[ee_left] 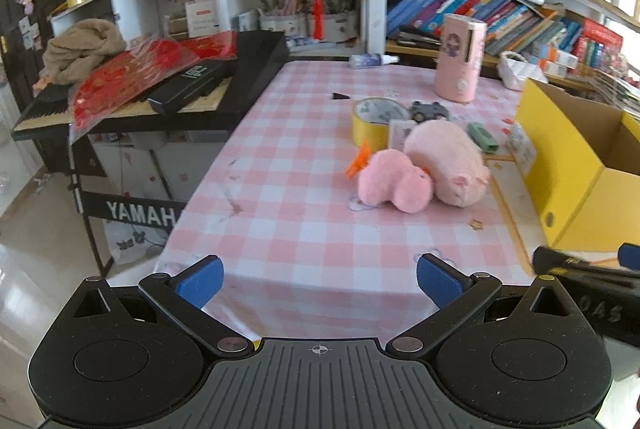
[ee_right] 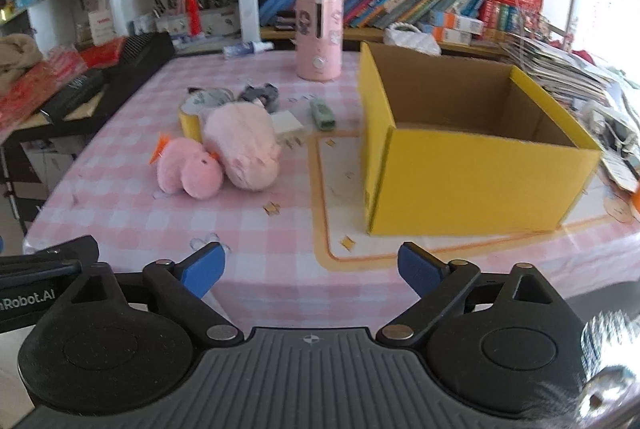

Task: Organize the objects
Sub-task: 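Grasp the large pink plush pig with the right tool while the left tool grasps the pink chick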

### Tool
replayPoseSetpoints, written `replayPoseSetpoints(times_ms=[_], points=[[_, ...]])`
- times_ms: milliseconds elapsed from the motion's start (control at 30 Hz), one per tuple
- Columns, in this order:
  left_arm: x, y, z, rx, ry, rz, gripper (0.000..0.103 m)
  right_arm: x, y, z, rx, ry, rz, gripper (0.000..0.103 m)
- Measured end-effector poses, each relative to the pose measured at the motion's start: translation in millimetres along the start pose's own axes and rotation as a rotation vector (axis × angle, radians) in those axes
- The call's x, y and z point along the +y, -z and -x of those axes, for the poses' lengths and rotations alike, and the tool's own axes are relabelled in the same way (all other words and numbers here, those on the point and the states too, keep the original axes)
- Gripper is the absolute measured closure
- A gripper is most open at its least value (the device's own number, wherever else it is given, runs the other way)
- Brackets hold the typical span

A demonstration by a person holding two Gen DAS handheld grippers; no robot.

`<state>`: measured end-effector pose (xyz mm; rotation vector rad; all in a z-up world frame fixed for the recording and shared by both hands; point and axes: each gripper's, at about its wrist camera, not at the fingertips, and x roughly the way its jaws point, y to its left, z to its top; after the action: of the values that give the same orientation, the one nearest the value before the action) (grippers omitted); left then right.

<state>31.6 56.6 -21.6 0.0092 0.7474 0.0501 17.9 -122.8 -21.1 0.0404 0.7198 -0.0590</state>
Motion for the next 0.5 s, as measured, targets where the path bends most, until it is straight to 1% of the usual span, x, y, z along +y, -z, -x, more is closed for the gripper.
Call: replayPoseSetpoints(times_ms=[200, 400, 500], points=[[9, -10, -14, 0.005, -0.013, 0.035, 0.0, 6, -21, -17, -0.021, -0.053, 0.014, 0.018], [8, -21, -30, 0.01, -0.002, 0.041, 0.0, 12, -44, -39, -0.023, -0.108, 0.038, 0.02], [4, -26, -38, 0.006, -0.012, 0.029, 0.002, 16, -55, -49, -0.026, -0.135, 0.06, 0.022]])
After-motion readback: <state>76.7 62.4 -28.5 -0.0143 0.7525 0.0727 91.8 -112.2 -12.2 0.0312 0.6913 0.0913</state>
